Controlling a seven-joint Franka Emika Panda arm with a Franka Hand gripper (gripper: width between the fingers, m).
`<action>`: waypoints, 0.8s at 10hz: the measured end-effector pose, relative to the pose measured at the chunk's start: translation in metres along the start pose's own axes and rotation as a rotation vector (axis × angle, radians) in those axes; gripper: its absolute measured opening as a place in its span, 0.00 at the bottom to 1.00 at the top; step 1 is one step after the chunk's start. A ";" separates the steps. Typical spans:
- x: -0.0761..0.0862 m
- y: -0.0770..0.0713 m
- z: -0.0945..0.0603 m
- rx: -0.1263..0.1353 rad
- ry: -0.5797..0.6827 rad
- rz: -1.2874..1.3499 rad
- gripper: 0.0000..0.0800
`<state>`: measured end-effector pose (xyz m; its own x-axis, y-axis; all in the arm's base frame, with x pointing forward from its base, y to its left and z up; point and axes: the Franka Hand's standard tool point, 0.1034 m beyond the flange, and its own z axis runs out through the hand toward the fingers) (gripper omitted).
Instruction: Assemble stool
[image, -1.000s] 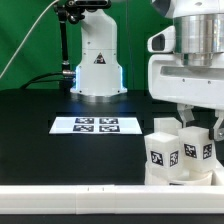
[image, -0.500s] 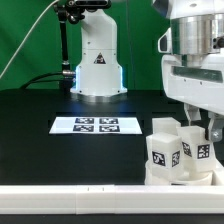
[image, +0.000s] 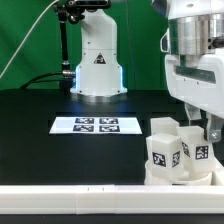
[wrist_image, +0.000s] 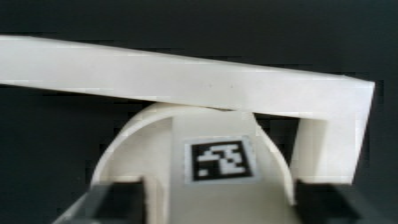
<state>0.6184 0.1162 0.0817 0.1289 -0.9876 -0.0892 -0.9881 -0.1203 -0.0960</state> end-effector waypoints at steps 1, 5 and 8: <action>0.001 -0.002 -0.004 0.001 -0.003 -0.054 0.78; -0.003 -0.012 -0.031 0.023 -0.015 -0.289 0.81; -0.002 -0.009 -0.026 0.016 -0.012 -0.489 0.81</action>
Offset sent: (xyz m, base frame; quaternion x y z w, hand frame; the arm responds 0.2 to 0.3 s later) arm 0.0038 0.0043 0.0366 -0.0208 -0.0183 -0.1998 0.9795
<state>0.6250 0.1168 0.1089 0.5786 -0.8145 -0.0415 -0.8101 -0.5681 -0.1450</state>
